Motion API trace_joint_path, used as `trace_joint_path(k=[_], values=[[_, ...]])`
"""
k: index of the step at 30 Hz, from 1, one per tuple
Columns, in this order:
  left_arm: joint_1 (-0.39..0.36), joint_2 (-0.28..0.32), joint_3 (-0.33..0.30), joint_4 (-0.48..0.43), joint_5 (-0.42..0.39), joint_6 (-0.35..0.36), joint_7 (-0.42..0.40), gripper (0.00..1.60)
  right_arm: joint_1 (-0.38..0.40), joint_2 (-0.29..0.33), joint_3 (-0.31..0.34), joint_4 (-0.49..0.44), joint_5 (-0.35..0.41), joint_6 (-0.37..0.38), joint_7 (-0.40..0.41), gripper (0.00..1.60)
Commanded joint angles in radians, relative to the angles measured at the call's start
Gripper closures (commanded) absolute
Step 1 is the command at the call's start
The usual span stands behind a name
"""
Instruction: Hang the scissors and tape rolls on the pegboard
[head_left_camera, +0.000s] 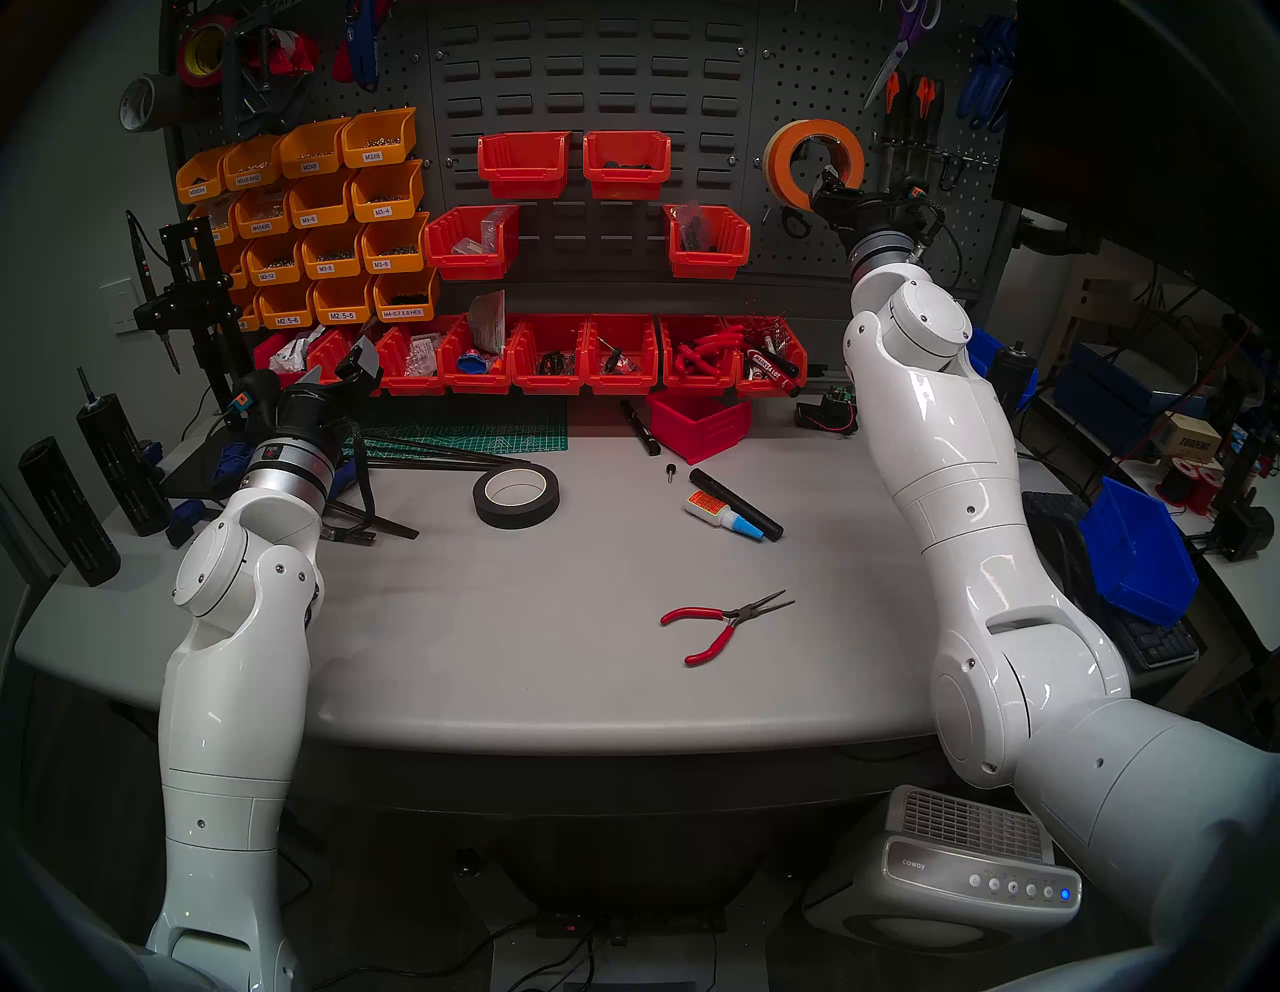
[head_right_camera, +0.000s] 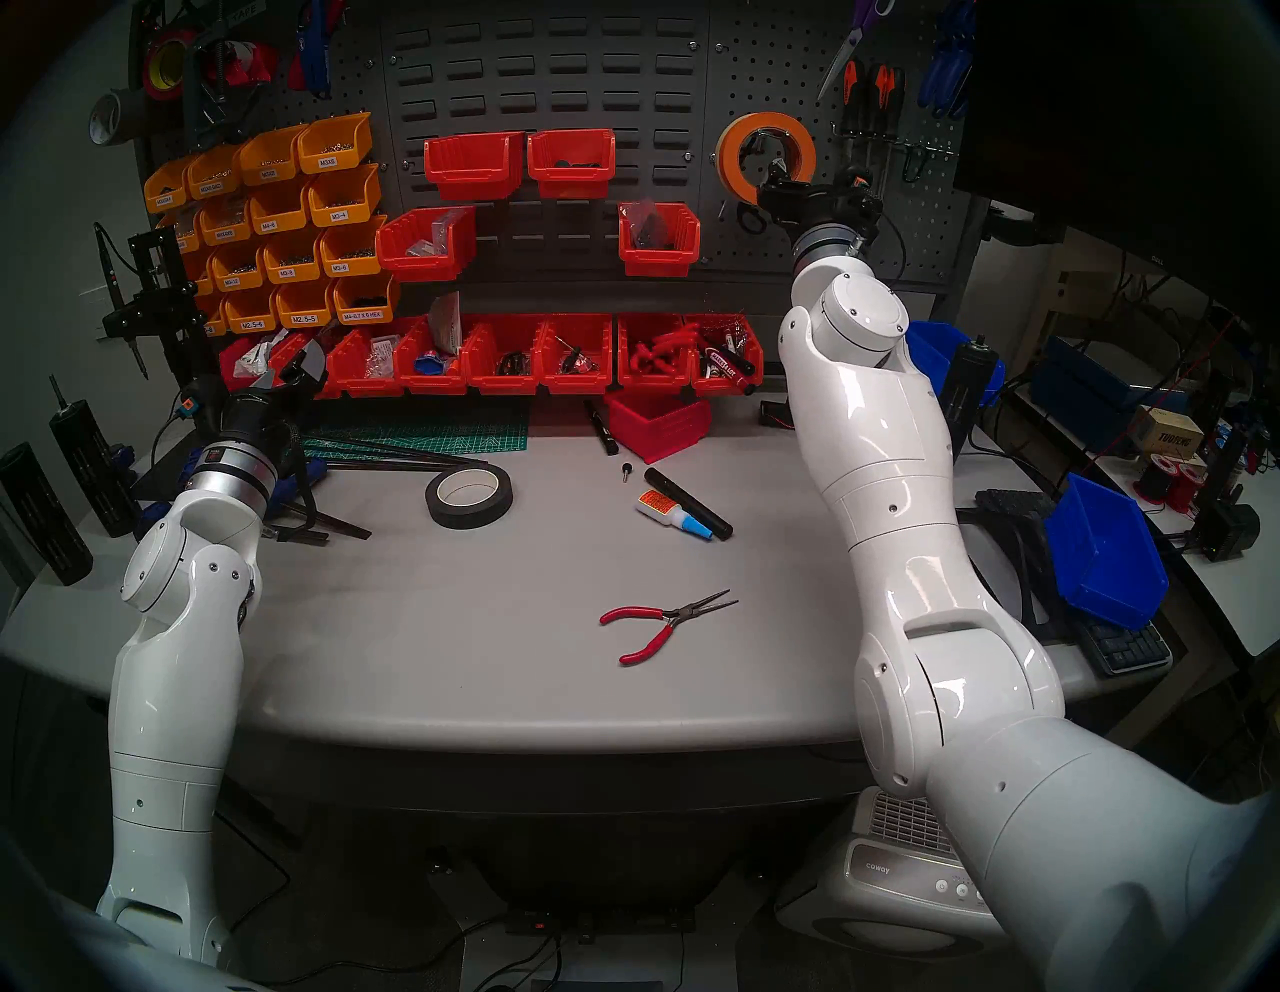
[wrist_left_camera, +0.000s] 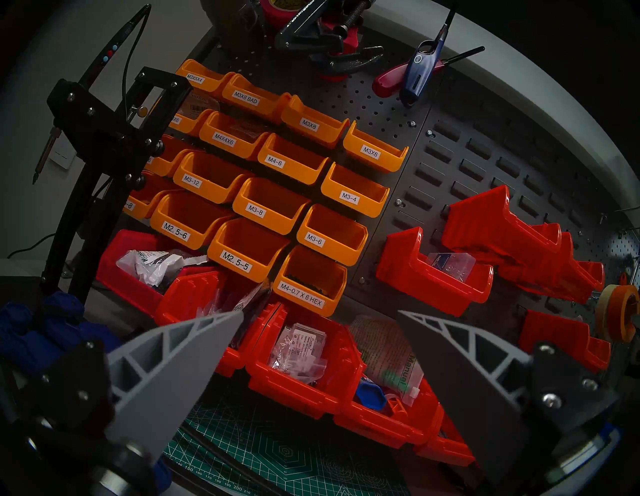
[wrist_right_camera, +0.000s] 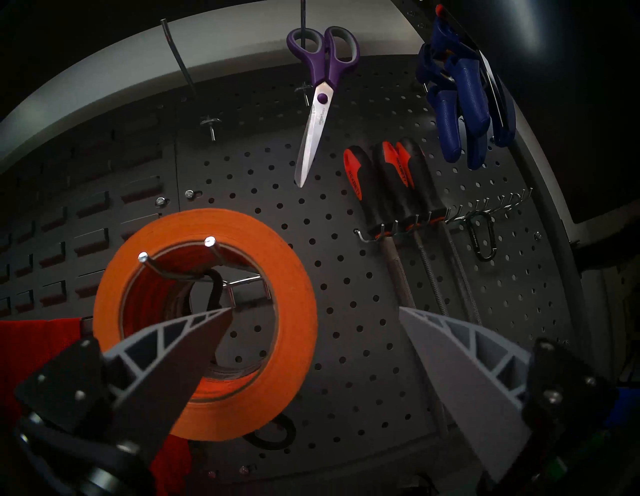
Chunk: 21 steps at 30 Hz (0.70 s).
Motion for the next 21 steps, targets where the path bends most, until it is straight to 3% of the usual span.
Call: trace_joint_path(k=[1,8,11,21], values=[[-0.032,-0.001,-0.001,-0.026,-0.005,-0.015,-0.007,0.00,-0.021,0.021,-0.003,-0.096,-0.012,0.013,0.001,0.00],[-0.038,0.001,0.006,-0.017,-0.006,-0.010,-0.008,0.00,-0.082,0.041,0.007,-0.200,0.011,0.040,0.039,0.00],[-0.043,0.002,0.011,-0.012,-0.007,-0.010,-0.010,0.00,-0.078,0.048,0.005,-0.196,0.008,0.034,0.058,0.00],[-0.076,0.007,0.033,0.005,-0.009,-0.006,-0.010,0.00,-0.181,0.080,-0.051,-0.320,-0.009,0.017,0.154,0.00]])
